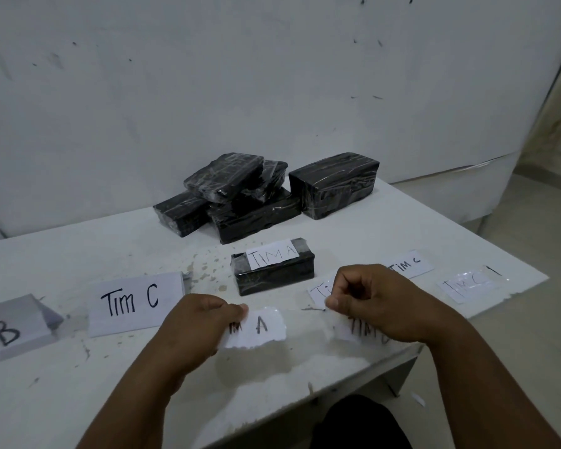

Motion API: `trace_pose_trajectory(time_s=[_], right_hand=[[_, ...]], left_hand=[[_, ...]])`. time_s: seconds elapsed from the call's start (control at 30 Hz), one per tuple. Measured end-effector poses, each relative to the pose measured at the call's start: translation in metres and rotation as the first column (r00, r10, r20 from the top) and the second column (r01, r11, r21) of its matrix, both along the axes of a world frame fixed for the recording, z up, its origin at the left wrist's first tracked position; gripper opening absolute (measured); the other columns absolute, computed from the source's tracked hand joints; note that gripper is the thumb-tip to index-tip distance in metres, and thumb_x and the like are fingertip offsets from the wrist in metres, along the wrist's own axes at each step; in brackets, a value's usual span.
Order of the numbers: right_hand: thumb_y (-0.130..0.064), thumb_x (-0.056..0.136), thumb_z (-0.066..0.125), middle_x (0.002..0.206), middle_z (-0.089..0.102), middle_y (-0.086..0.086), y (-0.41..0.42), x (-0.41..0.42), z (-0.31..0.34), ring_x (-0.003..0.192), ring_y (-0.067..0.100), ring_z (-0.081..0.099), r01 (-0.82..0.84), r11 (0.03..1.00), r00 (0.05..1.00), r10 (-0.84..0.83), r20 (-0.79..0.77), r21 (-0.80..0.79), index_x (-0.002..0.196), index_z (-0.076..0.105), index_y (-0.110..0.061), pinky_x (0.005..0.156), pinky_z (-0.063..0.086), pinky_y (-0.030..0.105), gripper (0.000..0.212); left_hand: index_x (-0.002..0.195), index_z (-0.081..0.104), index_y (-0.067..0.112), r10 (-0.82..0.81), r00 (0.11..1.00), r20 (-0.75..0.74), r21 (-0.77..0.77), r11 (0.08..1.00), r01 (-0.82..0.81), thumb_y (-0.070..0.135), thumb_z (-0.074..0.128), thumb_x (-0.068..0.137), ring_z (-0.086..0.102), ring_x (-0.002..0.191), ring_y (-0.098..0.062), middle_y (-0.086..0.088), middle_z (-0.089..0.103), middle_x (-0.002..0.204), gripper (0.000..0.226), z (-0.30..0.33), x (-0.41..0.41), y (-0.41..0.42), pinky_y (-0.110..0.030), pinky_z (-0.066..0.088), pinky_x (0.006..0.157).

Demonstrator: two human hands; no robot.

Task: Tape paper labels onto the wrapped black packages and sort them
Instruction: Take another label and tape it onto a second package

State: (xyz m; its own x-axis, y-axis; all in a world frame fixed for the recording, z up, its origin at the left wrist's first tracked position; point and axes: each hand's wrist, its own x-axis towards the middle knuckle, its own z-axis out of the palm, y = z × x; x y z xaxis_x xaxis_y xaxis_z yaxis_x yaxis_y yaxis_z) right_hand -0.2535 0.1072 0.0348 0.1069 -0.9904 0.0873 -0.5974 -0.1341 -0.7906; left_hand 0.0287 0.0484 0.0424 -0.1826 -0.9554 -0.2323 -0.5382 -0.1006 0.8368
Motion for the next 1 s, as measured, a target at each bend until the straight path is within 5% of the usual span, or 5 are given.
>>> trace_pose_trajectory(time_s=[0.17,0.37,0.57,0.73,1.0], right_hand=[[-0.049,0.088,0.067,0.075,0.069,-0.007,0.005,-0.023,0.014,0.068,0.007,0.062,0.096,0.994,0.995,-0.098,-0.022,-0.053,0.077,0.066,-0.033,0.068,0.051,0.025,0.019],[-0.048,0.09,0.069,0.084,0.074,-0.013,0.001,-0.019,0.018,0.077,0.005,0.068,0.071,0.996,0.99,-0.063,-0.122,0.061,0.081,0.072,-0.033,0.073,0.053,0.026,0.018],[-0.04,0.09,0.074,0.091,0.072,-0.017,-0.008,-0.012,0.016,0.082,0.003,0.066,-0.045,0.964,0.952,0.12,-0.281,0.261,0.096,0.074,-0.04,0.076,0.053,0.023,0.006],[-0.028,0.09,0.076,0.101,0.072,-0.015,-0.018,-0.005,0.024,0.089,0.004,0.067,-0.094,0.923,0.89,0.246,-0.383,0.374,0.098,0.077,-0.043,0.08,0.054,0.025,0.017],[-0.027,0.087,0.078,0.097,0.07,-0.014,-0.022,0.016,0.027,0.091,0.005,0.064,-0.048,0.914,0.791,0.282,-0.544,0.404,0.099,0.075,-0.042,0.08,0.047,0.025,0.019]], left_hand=[[0.069,0.062,-0.008,0.126,0.989,-0.08,-0.059,0.99,-0.131,0.021,0.069,0.093,0.036,0.043,-0.015,-0.005,0.047,0.05,0.039,0.002,0.02,-0.008,-0.028,0.03,0.053],[0.06,0.05,0.015,0.019,0.989,-0.143,-0.152,0.987,-0.041,0.041,0.071,0.09,0.032,0.049,-0.016,-0.001,0.034,0.056,0.045,0.018,0.015,0.001,-0.033,0.029,0.059],[0.057,0.048,0.017,-0.08,0.981,-0.179,-0.21,0.977,0.041,0.049,0.069,0.088,0.031,0.05,-0.014,0.002,0.035,0.055,0.049,0.025,0.003,0.006,-0.031,0.03,0.059],[0.055,0.053,0.017,-0.108,0.981,-0.162,-0.213,0.974,0.072,0.05,0.067,0.089,0.037,0.045,-0.008,0.006,0.043,0.051,0.049,0.023,0.0,0.005,-0.029,0.031,0.056],[0.053,0.057,0.02,-0.111,0.983,-0.144,-0.211,0.974,0.079,0.055,0.066,0.086,0.041,0.049,-0.009,0.005,0.046,0.054,0.049,0.022,-0.002,0.004,-0.03,0.034,0.058]])
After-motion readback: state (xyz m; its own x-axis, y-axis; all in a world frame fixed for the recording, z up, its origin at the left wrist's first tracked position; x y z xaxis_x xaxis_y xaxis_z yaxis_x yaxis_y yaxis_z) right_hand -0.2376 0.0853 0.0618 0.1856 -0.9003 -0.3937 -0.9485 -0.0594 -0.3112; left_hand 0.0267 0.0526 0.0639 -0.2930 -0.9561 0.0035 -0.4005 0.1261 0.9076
